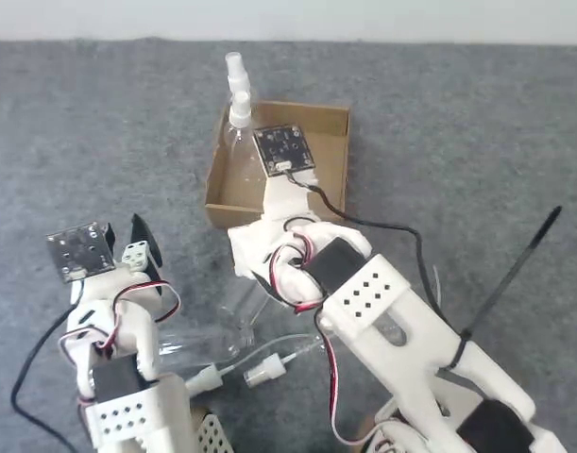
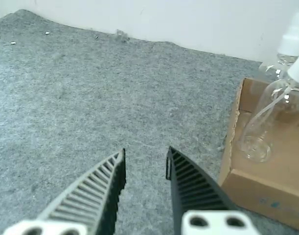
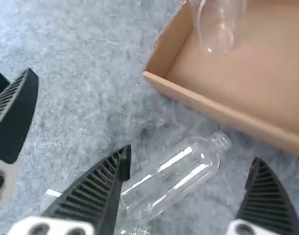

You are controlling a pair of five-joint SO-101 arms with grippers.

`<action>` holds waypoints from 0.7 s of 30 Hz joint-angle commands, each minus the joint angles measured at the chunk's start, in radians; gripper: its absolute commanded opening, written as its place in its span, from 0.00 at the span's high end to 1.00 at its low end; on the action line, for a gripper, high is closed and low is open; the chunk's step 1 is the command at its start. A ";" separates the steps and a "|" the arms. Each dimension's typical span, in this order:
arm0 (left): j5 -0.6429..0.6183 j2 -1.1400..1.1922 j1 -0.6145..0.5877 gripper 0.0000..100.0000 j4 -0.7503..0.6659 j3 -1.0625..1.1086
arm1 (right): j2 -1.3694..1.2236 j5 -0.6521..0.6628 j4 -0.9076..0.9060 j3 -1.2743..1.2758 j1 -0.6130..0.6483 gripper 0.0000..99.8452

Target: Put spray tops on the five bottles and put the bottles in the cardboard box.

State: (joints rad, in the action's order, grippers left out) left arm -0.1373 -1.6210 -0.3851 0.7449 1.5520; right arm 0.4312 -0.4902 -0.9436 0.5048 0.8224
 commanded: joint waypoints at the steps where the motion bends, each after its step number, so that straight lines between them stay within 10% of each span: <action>1: 0.008 -0.011 -0.003 0.87 -0.034 -0.012 | 0.013 -0.049 -0.050 -0.023 0.005 0.67; 21: 0.008 -0.011 0.000 0.87 -0.034 -0.008 | -0.499 -0.345 -0.156 -0.325 0.054 0.67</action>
State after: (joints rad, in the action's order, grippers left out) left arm -0.1373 -1.6210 -0.3851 0.7449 1.5520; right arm -0.0660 -0.8078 -1.0986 0.2547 0.8684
